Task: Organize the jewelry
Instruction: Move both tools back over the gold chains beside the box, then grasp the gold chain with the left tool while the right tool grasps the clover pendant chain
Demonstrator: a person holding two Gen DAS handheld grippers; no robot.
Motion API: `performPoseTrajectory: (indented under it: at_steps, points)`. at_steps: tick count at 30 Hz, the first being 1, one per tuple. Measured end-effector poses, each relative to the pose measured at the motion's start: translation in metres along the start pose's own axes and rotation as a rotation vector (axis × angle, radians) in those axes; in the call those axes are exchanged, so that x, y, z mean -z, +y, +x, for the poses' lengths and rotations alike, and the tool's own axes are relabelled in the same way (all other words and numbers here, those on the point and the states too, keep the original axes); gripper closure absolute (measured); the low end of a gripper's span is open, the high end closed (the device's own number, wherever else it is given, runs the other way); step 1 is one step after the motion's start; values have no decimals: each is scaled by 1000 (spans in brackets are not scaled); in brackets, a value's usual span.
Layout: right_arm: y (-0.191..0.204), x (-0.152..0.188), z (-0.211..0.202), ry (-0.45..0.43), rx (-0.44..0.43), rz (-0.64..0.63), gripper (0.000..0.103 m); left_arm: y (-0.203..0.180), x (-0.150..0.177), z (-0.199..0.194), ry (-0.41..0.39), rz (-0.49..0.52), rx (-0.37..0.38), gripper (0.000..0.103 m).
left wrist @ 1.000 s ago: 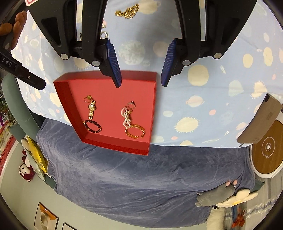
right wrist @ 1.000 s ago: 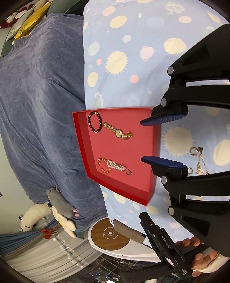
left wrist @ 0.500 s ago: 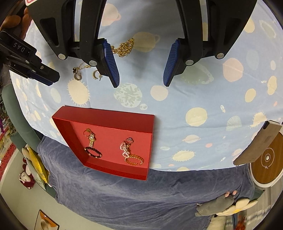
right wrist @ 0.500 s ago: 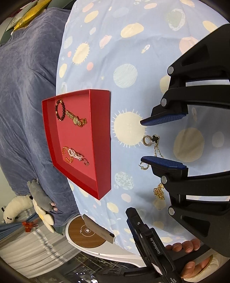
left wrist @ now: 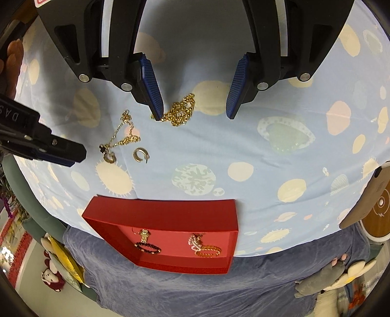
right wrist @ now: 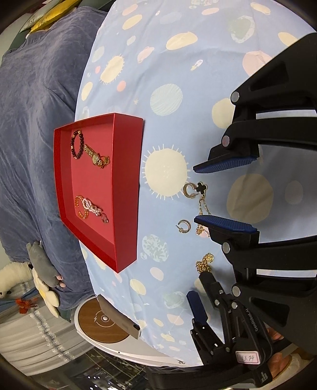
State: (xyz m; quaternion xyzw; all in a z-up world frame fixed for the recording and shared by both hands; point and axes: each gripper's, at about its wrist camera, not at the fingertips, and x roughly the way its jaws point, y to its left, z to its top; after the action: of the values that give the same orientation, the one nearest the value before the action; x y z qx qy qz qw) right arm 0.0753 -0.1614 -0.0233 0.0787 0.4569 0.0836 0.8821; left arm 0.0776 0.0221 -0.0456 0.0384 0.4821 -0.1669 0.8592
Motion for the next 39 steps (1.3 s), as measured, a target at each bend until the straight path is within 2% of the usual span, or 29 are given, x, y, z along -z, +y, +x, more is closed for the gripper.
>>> performPoseTrajectory:
  at_steps: [6,11,13,17,21,25,30,39]
  points:
    - [4,2,3,11,0,-9,69,-11,5,5,-22,48,-28,53]
    - [11,8,8,32,-8,-29,69,-14,4,6,-42,58,-45,75]
    - [13,9,9,40,-11,-32,69,-14,3,7,-46,59,-39,89]
    - [14,11,17,64,-27,-26,69,-14,1,6,-41,44,-4,100]
    - [17,13,23,81,-38,-29,69,-13,-2,3,-38,16,38,101]
    - [23,13,29,88,-45,-42,69,-7,-10,-10,-70,-19,59,101]
    - [27,12,38,98,-45,-45,69,3,-15,-22,-101,-61,69,101]
    - [38,4,48,65,-37,-71,67,16,-18,-32,-121,-104,79,101]
